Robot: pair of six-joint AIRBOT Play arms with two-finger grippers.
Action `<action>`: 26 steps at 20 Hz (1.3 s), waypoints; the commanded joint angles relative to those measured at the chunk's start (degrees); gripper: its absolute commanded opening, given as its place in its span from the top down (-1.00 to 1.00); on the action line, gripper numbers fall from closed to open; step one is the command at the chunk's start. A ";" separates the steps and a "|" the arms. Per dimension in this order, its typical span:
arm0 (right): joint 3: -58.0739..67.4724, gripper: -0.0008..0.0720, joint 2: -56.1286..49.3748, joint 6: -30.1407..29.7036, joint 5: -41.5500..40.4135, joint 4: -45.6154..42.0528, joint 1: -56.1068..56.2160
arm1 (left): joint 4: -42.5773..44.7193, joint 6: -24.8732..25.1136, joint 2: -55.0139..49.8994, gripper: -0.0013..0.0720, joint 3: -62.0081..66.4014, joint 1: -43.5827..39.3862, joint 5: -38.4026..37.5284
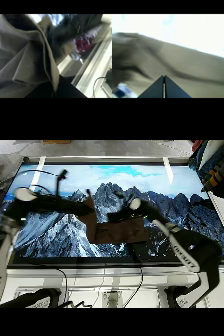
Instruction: Fold the clothes and pants, and hang the long-sleeved shirts on hangers.
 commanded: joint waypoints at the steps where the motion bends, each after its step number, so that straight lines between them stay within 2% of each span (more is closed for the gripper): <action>1: 0.15 0.95 5.60 0.22 10.67 -7.67 -12.50 | -3.43 0.04 -7.02 0.94 -0.02 -13.73 14.08; 2: 0.15 0.95 7.26 0.22 11.96 -7.69 -15.65 | -4.22 0.04 -9.46 0.82 -0.02 -17.99 18.88; 3: 0.17 0.95 8.57 0.17 12.85 -7.76 -18.34 | -5.60 0.02 -11.47 0.12 0.00 -21.59 22.05; 4: 0.15 0.95 9.79 -0.44 13.88 -8.17 -20.96 | -8.20 0.04 -13.09 -0.91 0.00 -24.87 23.89; 5: 0.15 0.95 10.60 -1.88 15.26 -9.55 -23.28 | -9.66 0.81 -13.99 -0.92 0.02 -27.26 24.68; 7: 0.13 0.95 11.19 -4.98 20.04 -13.62 -28.06 | -8.70 5.66 -14.14 -0.92 0.02 -29.77 24.76; 9: -1.20 0.95 11.17 -7.98 23.52 -15.10 -32.50 | -6.84 6.51 -13.44 -0.92 0.02 -29.22 24.72; 11: -5.20 0.95 11.17 -15.65 27.21 -12.50 -36.81 | -6.78 6.49 -12.48 -0.92 0.02 -26.62 24.11; 13: -11.50 0.94 11.17 -22.36 28.61 -4.94 -40.15 | -6.80 6.47 -11.63 -0.92 0.02 -23.37 22.27; 14: -15.72 0.53 11.17 -22.93 27.06 -0.07 -41.42 | -6.80 6.47 -11.41 -0.92 0.02 -21.68 21.11; 15: -19.71 -0.45 11.17 -22.91 24.00 3.58 -41.86 | -6.78 6.47 -11.37 -0.92 0.02 -20.24 20.31; 16: -23.76 -1.00 11.17 -22.51 20.17 6.01 -41.68 | -6.78 6.47 -11.41 -0.92 0.00 -18.88 19.80; 19: -32.61 -0.99 11.08 -19.50 9.03 9.07 -38.38 | -6.78 6.47 -11.41 -0.92 0.00 -16.17 19.78; 24: -33.92 -0.94 8.96 -20.04 1.62 16.31 -28.83 | -6.75 6.49 -11.45 -0.92 -0.02 -14.75 19.78; 26: -33.03 -0.83 8.22 -21.57 -0.22 18.21 -25.24 | -6.78 6.47 -11.45 -0.92 -0.02 -14.75 19.65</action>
